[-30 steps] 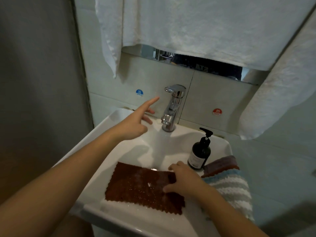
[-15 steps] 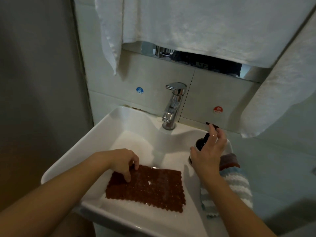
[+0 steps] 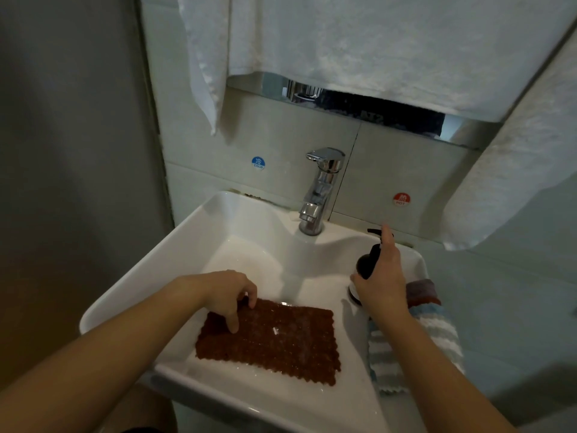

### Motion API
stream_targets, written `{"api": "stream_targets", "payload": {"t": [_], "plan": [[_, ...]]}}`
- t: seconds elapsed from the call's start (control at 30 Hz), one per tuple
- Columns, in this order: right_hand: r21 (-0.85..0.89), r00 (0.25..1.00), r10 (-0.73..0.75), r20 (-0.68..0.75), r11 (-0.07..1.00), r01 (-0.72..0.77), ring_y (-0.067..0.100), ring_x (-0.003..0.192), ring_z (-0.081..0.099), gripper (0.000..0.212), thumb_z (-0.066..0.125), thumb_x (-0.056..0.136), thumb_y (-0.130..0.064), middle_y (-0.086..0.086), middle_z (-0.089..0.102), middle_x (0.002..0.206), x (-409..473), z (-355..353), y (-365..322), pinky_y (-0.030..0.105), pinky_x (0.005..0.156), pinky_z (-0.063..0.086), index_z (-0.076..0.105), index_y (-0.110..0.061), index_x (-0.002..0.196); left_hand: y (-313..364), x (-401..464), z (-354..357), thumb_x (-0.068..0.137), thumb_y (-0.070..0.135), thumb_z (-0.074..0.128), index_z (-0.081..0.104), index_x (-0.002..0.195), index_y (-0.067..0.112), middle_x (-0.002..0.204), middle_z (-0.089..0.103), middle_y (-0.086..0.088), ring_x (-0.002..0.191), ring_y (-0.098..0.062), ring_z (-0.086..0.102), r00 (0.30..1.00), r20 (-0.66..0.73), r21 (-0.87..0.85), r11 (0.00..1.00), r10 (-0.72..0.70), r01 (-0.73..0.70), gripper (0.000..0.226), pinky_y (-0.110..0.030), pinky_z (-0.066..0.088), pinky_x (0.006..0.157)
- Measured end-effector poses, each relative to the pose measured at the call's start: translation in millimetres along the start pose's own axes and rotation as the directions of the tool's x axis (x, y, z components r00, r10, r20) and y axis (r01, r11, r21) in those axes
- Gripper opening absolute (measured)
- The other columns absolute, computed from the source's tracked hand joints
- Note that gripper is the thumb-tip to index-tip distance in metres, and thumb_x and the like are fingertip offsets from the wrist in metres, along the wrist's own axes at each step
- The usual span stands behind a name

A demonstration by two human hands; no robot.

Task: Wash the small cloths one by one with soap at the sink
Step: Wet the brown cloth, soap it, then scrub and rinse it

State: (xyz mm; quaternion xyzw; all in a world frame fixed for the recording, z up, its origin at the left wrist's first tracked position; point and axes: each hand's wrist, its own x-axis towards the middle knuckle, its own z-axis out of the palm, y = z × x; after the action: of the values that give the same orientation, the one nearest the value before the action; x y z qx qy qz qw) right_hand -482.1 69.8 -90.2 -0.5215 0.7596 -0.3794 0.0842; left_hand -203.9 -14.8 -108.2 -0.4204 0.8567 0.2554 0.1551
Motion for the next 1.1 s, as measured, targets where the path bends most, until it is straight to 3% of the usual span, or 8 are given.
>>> {"api": "stream_targets", "payload": {"t": [0.17, 0.3, 0.43, 0.53, 0.67, 0.83, 0.93, 1.1], "plan": [[-0.068, 0.998, -0.038, 0.046, 0.997, 0.041, 0.027, 0.125, 0.046, 0.116, 0.078, 0.078, -0.010, 0.007, 0.049, 0.136, -1, -1, -1, 0.042, 0.103, 0.042, -0.005, -0.038, 0.154, -1, 2, 2, 0.060, 0.033, 0.091, 0.057, 0.115, 0.035, 0.113, 0.044, 0.006, 0.108, -0.021, 0.047, 1.000, 0.016, 0.025, 1.000, -0.001, 0.000, 0.064, -0.038, 0.049, 0.090], [-0.102, 0.991, -0.080, 0.106, 0.991, 0.091, 0.024, 0.110, 0.053, 0.112, 0.075, 0.080, -0.015, 0.004, 0.056, 0.118, -6, -1, -8, 0.039, 0.091, 0.049, -0.007, -0.042, 0.152, -1, 3, 5, 0.058, 0.035, 0.092, 0.054, 0.116, 0.035, 0.112, 0.043, 0.006, 0.109, -0.020, 0.042, 1.000, 0.017, 0.056, 0.998, 0.002, -0.003, 0.069, -0.037, 0.047, 0.091], [-0.179, 0.939, -0.136, 0.317, 0.963, 0.200, 0.015, 0.086, 0.057, 0.119, 0.074, 0.079, -0.016, -0.005, 0.054, 0.098, -21, -16, -27, 0.036, 0.075, 0.055, -0.018, -0.049, 0.147, -1, 3, 5, 0.059, 0.035, 0.092, 0.053, 0.118, 0.033, 0.113, 0.043, 0.005, 0.107, -0.018, 0.040, 1.000, 0.008, 0.080, 0.997, 0.012, -0.013, 0.071, -0.036, 0.046, 0.089], [-0.264, 0.876, -0.147, 0.459, 0.919, 0.293, 0.013, 0.088, 0.056, 0.127, 0.074, 0.080, -0.022, -0.006, 0.049, 0.102, -45, -26, -35, 0.034, 0.075, 0.056, -0.036, -0.055, 0.135, -1, 5, 4, 0.060, 0.036, 0.091, 0.053, 0.119, 0.032, 0.111, 0.042, 0.005, 0.106, -0.017, 0.039, 1.000, -0.009, 0.089, 0.996, 0.018, -0.017, 0.071, -0.035, 0.045, 0.087], [-0.275, 0.841, -0.186, 0.508, 0.890, 0.363, 0.011, 0.086, 0.054, 0.128, 0.072, 0.080, -0.032, -0.008, 0.049, 0.102, -63, -31, -37, 0.028, 0.068, 0.053, -0.045, -0.055, 0.127, -3, 6, 4, 0.060, 0.036, 0.091, 0.053, 0.120, 0.032, 0.112, 0.042, 0.005, 0.108, -0.018, 0.039, 1.000, -0.029, 0.094, 0.996, 0.011, -0.008, 0.071, -0.036, 0.046, 0.088], [-0.129, 0.829, -0.179, 0.529, 0.949, 0.288, 0.013, 0.099, 0.050, 0.122, 0.076, 0.079, -0.035, -0.005, 0.045, 0.117, -72, -21, -31, 0.025, 0.081, 0.046, -0.030, -0.059, 0.137, -3, 6, 4, 0.060, 0.035, 0.091, 0.054, 0.120, 0.033, 0.113, 0.042, 0.005, 0.110, -0.020, 0.040, 1.000, -0.025, 0.072, 0.997, -0.003, 0.005, 0.071, -0.036, 0.046, 0.088], [-0.123, 0.748, -0.273, 0.605, 0.896, 0.427, 0.014, 0.101, 0.046, 0.111, 0.068, 0.084, -0.032, -0.003, 0.047, 0.129, -73, -16, -35, 0.027, 0.086, 0.047, -0.028, -0.065, 0.128, -3, 5, 4, 0.060, 0.034, 0.091, 0.054, 0.120, 0.033, 0.112, 0.042, 0.005, 0.110, -0.020, 0.040, 1.000, -0.031, 0.070, 0.998, -0.002, 0.004, 0.070, -0.036, 0.046, 0.089], [-0.184, 0.718, -0.278, 0.639, 0.851, 0.492, 0.014, 0.087, 0.055, 0.114, 0.066, 0.082, -0.034, -0.004, 0.047, 0.136, -75, -10, -36, 0.026, 0.075, 0.053, -0.035, -0.064, 0.127, -3, 5, 5, 0.061, 0.035, 0.091, 0.055, 0.120, 0.033, 0.112, 0.042, 0.005, 0.110, -0.020, 0.040, 0.999, -0.035, 0.071, 0.997, -0.004, 0.006, 0.069, -0.039, 0.046, 0.091]]}}
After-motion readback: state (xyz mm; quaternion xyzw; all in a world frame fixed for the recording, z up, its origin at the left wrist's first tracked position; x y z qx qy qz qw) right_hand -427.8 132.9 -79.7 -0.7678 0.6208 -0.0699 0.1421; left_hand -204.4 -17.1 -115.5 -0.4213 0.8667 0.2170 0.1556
